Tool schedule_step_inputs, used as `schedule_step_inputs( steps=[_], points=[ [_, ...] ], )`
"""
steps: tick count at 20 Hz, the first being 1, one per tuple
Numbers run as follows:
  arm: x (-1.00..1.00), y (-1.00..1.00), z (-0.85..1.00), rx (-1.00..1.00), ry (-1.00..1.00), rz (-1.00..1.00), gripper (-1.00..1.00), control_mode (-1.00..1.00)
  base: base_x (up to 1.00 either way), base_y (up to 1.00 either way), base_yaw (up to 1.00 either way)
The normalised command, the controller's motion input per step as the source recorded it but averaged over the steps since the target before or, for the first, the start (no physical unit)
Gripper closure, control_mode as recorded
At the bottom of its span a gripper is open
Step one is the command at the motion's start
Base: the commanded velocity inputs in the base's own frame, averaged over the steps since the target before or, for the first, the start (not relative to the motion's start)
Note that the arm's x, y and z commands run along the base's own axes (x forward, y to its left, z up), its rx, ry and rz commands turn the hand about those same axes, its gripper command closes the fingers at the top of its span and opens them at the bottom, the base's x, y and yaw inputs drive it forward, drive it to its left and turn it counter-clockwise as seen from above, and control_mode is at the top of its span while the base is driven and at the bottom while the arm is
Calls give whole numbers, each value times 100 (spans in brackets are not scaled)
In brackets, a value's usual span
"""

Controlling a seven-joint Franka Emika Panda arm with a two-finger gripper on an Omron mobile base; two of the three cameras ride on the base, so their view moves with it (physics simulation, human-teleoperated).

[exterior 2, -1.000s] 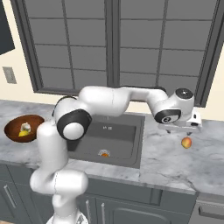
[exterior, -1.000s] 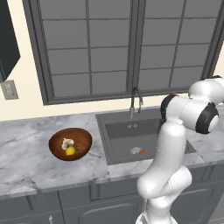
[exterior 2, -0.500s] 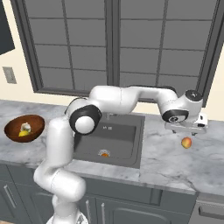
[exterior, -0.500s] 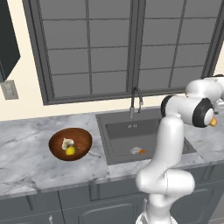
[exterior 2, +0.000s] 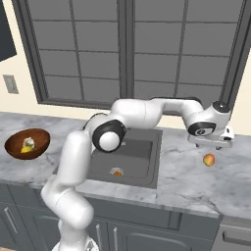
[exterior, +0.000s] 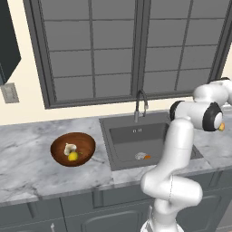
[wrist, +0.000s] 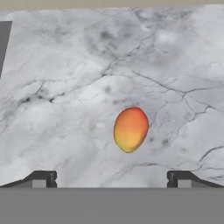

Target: There is a mixed pile of frozen fruits and vegetables on the counter. Locate all the frozen vegetables and place the items in a bowl on the counter. Take all the frozen fruits and defrost them in a running sink.

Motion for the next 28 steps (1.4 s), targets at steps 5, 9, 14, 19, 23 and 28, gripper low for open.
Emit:
schedule_step_inputs(
  steps=[5,9,14,19,23,28],
  points=[
    [31,-15,-28,0,1,0,-100,-100,0,0,0],
    [32,-11,-28,0,1,0,-100,-100,0,0,0],
    [20,-13,-22,0,1,0,-100,-100,0,0,0],
    [2,-12,-23,0,4,0,-100,-100,0,0,0],
    [1,-4,-20,0,6,0,-100,-100,0,0,0],
    [2,0,-20,0,7,0,-100,-100,0,0,0]
  ],
)
